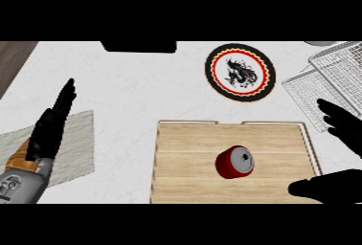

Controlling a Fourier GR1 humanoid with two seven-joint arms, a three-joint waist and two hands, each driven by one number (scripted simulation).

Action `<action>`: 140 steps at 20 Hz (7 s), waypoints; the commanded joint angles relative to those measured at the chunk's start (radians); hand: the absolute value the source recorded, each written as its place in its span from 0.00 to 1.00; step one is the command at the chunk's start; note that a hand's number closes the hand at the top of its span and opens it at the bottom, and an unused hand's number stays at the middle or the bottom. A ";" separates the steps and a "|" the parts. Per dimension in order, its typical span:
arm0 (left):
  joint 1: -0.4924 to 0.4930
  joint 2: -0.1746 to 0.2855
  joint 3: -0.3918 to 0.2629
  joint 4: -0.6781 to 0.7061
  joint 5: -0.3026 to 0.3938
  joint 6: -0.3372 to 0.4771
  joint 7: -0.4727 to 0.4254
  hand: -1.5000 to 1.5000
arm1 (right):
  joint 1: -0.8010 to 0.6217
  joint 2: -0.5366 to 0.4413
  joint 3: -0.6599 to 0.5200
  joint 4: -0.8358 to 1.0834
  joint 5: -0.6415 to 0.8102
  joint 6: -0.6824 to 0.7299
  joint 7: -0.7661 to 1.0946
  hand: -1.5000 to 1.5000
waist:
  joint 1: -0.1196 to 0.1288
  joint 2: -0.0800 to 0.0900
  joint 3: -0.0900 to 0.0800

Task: Pick the can from the tray and place it in the tiered basket

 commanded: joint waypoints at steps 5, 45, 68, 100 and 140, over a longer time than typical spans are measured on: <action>-0.006 -0.003 0.027 0.042 0.000 -0.054 -0.028 0.50 | -0.168 0.073 0.182 0.088 0.028 -0.014 0.258 0.00 | -0.003 0.000 -0.001; -0.003 -0.070 0.111 0.038 -0.078 -0.085 0.010 0.50 | -0.265 0.303 0.472 0.288 0.236 -0.050 0.297 0.00 | -0.030 -0.006 0.002; 0.025 -0.096 0.177 0.004 -0.120 -0.128 0.034 0.50 | -0.332 0.452 0.508 0.487 0.250 0.140 0.127 1.00 | -0.026 -0.005 0.003; 0.073 -0.130 0.198 -0.033 -0.183 -0.128 0.027 0.50 | 0.023 -0.213 -0.142 -0.103 0.291 -0.015 -0.713 1.00 | -0.053 -0.007 0.005; -0.013 -0.221 0.245 0.004 -0.254 -0.220 0.063 0.50 | -0.578 0.042 -0.225 1.323 0.771 0.465 -1.542 1.00 | -0.003 0.004 0.003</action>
